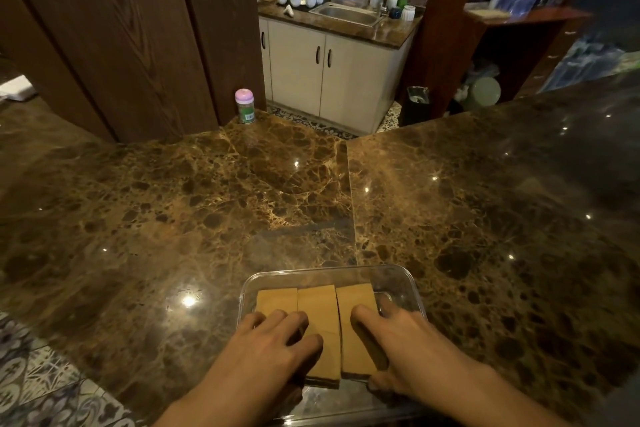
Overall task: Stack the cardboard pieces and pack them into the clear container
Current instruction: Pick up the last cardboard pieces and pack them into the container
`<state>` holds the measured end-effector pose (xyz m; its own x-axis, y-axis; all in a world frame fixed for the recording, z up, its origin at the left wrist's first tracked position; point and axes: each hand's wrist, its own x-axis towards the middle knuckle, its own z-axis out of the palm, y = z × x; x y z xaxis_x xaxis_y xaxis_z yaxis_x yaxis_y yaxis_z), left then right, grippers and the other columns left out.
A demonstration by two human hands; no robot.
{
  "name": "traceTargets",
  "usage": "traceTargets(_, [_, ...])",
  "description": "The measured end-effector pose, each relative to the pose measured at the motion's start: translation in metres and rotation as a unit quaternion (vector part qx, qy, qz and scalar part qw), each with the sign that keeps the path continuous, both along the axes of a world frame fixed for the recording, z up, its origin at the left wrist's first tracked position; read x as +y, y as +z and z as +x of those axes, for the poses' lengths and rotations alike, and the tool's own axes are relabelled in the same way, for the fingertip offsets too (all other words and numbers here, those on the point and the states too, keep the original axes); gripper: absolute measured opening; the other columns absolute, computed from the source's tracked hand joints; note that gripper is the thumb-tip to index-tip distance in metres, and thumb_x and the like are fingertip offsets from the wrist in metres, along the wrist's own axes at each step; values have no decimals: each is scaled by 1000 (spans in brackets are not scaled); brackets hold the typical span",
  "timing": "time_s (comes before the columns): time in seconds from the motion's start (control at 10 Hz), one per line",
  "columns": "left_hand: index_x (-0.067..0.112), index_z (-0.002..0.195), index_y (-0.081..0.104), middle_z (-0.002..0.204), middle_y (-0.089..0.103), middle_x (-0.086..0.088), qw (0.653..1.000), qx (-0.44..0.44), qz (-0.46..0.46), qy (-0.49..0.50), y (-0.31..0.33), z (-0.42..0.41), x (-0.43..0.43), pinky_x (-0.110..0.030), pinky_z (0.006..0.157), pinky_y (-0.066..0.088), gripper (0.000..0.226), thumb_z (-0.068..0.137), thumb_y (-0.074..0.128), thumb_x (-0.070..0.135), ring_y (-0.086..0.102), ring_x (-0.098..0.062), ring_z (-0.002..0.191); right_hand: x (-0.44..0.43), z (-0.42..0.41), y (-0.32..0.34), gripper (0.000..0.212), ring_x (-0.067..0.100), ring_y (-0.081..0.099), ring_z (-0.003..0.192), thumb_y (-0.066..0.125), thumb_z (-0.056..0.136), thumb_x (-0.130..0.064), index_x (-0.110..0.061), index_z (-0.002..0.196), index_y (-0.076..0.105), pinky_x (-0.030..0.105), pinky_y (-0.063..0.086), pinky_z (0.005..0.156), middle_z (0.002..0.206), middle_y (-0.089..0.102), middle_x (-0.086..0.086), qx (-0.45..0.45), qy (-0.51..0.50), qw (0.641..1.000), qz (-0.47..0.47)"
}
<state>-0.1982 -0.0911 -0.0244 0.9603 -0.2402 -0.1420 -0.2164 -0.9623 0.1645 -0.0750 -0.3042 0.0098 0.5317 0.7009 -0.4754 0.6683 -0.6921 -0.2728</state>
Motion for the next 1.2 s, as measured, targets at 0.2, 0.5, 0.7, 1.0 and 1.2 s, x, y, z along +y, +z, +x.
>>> traceTargets(0.2, [45, 112, 60, 108, 68, 2, 996, -37, 55, 54, -5, -2, -5, -76, 102, 24, 70, 47, 85, 55, 69, -25, 89, 4, -5, 1, 64, 25, 62, 110, 79, 88, -36, -37, 134, 35, 31, 56, 86, 127, 60, 6, 31, -24, 999, -22])
traceTargets(0.5, [47, 115, 58, 113, 67, 1, 997, -13, 56, 56, -4, 2, -2, -85, 91, 34, 77, 44, 85, 59, 70, -26, 93, 5, -13, 0, 67, 28, 62, 116, 74, 92, -33, -35, 142, 31, 37, 54, 92, 131, 61, 7, 21, -44, 998, -26])
traceTargets(0.7, [48, 115, 57, 114, 68, 3, 997, 18, 68, 37, -1, 1, 3, -81, 95, 25, 85, 35, 81, 68, 71, -23, 94, 7, -15, 12, 69, 31, 62, 116, 76, 91, -34, -27, 146, 34, 39, 56, 92, 133, 59, 12, 6, -9, 999, -50])
traceTargets(1.0, [42, 142, 50, 150, 44, 12, 995, 11, -15, 93, 66, 32, 7, -53, 125, 11, 81, 86, 13, 88, 41, -13, 142, 30, 2, 62, 52, 11, 61, 105, 59, 95, -63, -32, 136, 59, 31, 55, 95, 118, 66, -6, -49, -62, 996, 47])
traceTargets(1.2, [46, 159, 16, 172, 6, 9, 979, -100, -1, 180, 113, 95, 35, -60, 122, -12, 85, 85, -4, 85, -5, -22, 158, 58, 53, 95, 55, 15, 53, 135, 41, 104, -62, -31, 150, 50, 31, 39, 104, 147, 59, -4, -166, -134, 944, 251])
